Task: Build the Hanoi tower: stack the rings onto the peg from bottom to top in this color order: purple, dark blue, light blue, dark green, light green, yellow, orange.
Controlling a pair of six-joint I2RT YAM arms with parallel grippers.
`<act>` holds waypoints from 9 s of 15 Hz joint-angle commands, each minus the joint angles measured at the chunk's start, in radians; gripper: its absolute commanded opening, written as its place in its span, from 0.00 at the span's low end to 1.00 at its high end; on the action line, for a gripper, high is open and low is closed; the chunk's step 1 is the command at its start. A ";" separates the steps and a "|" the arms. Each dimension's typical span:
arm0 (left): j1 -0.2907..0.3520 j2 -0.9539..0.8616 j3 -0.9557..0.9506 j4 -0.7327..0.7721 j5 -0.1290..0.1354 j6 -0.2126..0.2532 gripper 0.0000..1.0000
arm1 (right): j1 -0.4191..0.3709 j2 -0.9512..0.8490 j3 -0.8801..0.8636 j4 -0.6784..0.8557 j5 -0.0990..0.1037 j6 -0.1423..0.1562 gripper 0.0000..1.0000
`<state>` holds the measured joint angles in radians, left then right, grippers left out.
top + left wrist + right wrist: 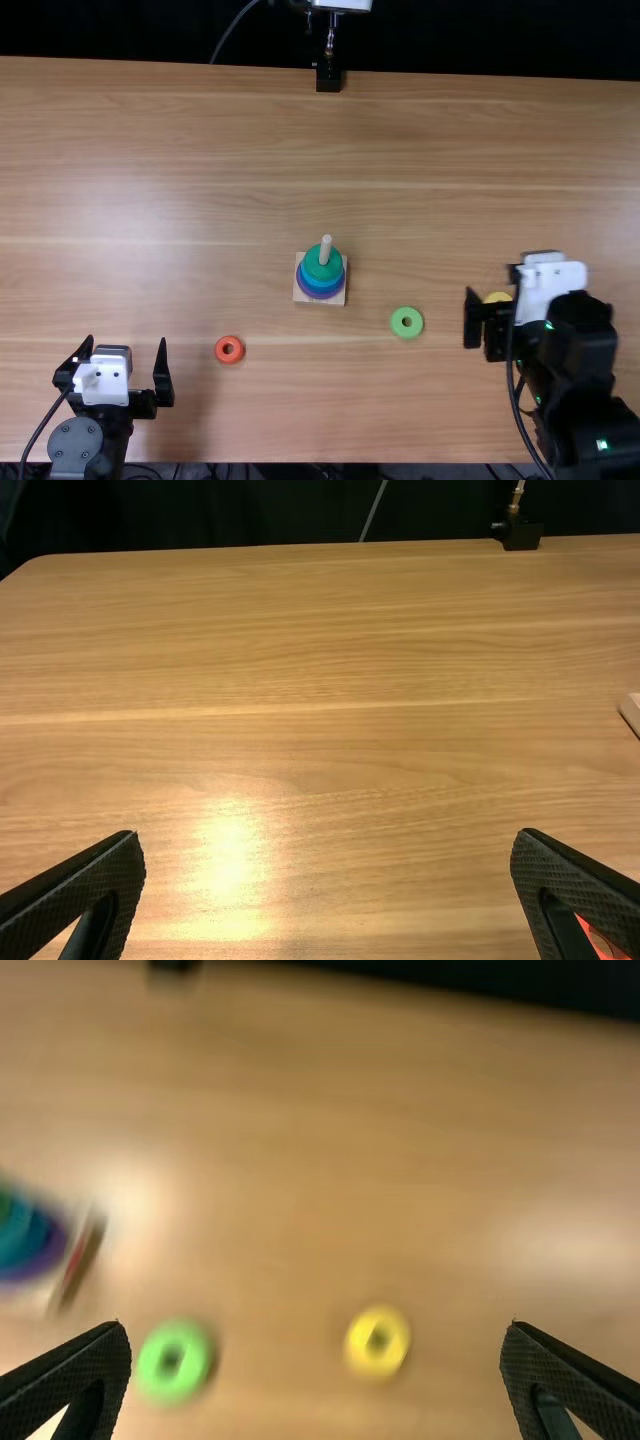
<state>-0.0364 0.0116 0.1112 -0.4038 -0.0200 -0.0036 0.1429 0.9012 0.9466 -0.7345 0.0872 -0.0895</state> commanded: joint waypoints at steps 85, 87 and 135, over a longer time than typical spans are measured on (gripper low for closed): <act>0.009 -0.012 -0.111 -0.075 0.000 0.004 1.00 | 0.462 1.081 1.175 -0.581 -0.032 0.204 0.00; 0.009 -0.012 -0.111 -0.075 0.000 0.004 1.00 | 0.462 1.107 1.176 -0.579 -0.032 0.204 0.00; 0.009 -0.012 -0.111 -0.075 0.000 0.004 1.00 | -0.255 0.544 0.187 -0.233 -0.269 -0.095 1.00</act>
<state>-0.0364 0.0116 0.1116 -0.4038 -0.0204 -0.0036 -0.1020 1.4593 1.1561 -0.9661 -0.1242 -0.1692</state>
